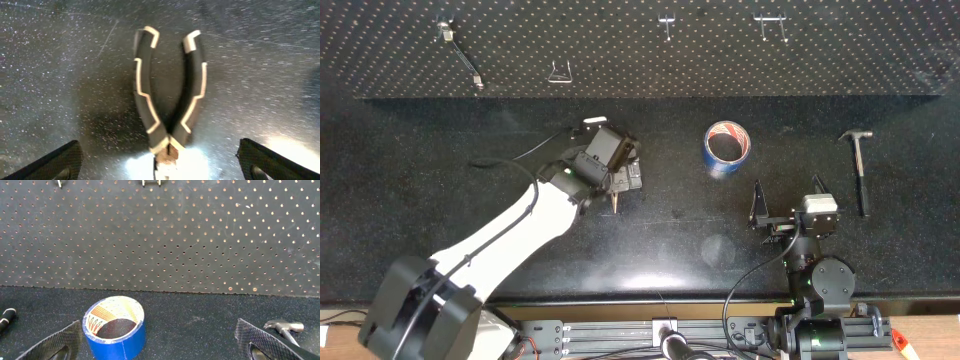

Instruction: Place Tools Onto Pegboard

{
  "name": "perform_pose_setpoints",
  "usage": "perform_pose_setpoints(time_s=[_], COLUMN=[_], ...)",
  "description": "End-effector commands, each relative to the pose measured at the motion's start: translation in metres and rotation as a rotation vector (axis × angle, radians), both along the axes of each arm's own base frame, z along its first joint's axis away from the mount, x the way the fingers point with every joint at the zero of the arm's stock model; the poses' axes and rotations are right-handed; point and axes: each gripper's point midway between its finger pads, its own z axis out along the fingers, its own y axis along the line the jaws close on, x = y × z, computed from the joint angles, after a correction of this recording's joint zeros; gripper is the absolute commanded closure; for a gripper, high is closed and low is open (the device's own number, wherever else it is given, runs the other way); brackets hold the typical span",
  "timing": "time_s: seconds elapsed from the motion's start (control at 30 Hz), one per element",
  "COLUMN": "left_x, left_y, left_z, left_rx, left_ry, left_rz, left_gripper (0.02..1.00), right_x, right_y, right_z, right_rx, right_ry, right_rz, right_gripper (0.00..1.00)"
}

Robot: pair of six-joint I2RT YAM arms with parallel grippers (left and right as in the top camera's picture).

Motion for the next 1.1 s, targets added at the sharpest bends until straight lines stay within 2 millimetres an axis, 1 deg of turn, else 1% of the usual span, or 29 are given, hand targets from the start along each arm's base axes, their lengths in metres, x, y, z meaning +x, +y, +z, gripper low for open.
perform_pose_setpoints(time_s=[0.03, 0.17, 0.27, 0.3, 0.4, 0.43, 0.47, 0.53, 0.6, 0.67, 0.73, 0.9, 1.03, 1.1], left_x=[0.013, 0.023, 0.022, 0.023, 0.023, 0.021, 0.016, 0.010, 0.014, 0.022, 0.028, 0.034, 0.043, 0.044], left_y=[0.011, 0.004, 0.005, 0.005, 0.002, -0.002, -0.008, -0.011, -0.013, -0.014, -0.012, -0.010, -0.013, -0.011], left_z=[-0.008, -0.016, -0.025, -0.027, -0.029, -0.029, -0.027, -0.013, 0.000, 0.005, -0.001, -0.020, -0.023, -0.025], left_rx=[0.038, 0.040, 0.056, 0.071, 0.070, 0.050, 0.028, 0.049, 0.068, 0.066, 0.065, 0.063, 0.047, 0.060], left_ry=[-0.009, -0.034, -0.015, -0.017, -0.014, -0.003, 0.040, 0.100, 0.103, 0.098, 0.098, 0.127, 0.099, 0.101], left_rz=[0.011, -0.023, -0.026, -0.053, -0.081, -0.096, -0.118, -0.174, -0.209, -0.203, -0.190, -0.179, -0.167, -0.162], left_gripper=[0.023, 0.023, 0.023, 0.025, 0.023, 0.023, 0.023, 0.023, 0.020, 0.023, 0.023, 0.023, 0.023, 0.023], right_x=[0.000, 0.000, 0.000, 0.000, 0.000, 0.000, 0.000, 0.000, 0.000, 0.000, 0.000, 0.000, 0.000, 0.000], right_y=[-0.001, -0.001, -0.001, -0.001, -0.001, -0.001, -0.001, -0.001, -0.001, -0.001, -0.001, -0.001, -0.001, -0.001], right_z=[-0.001, -0.001, -0.001, -0.001, -0.001, -0.001, -0.001, -0.001, -0.001, -0.001, -0.001, -0.001, -0.001, -0.001], right_rx=[-0.017, -0.017, -0.017, -0.017, -0.017, -0.017, -0.017, -0.017, -0.017, -0.017, -0.017, -0.017, -0.017, -0.017], right_ry=[0.002, 0.002, 0.002, 0.002, 0.002, 0.002, 0.002, 0.002, 0.002, 0.002, 0.002, 0.002, 0.002, 0.002], right_rz=[-0.005, -0.005, -0.005, -0.005, -0.005, -0.005, -0.005, -0.005, -0.005, -0.005, -0.005, -0.005, -0.005, -0.005], right_gripper=[0.005, 0.005, 0.005, 0.005, 0.005, 0.005, 0.005, 0.005, 0.005, 0.005, 0.005, 0.005, 0.005, 0.005])
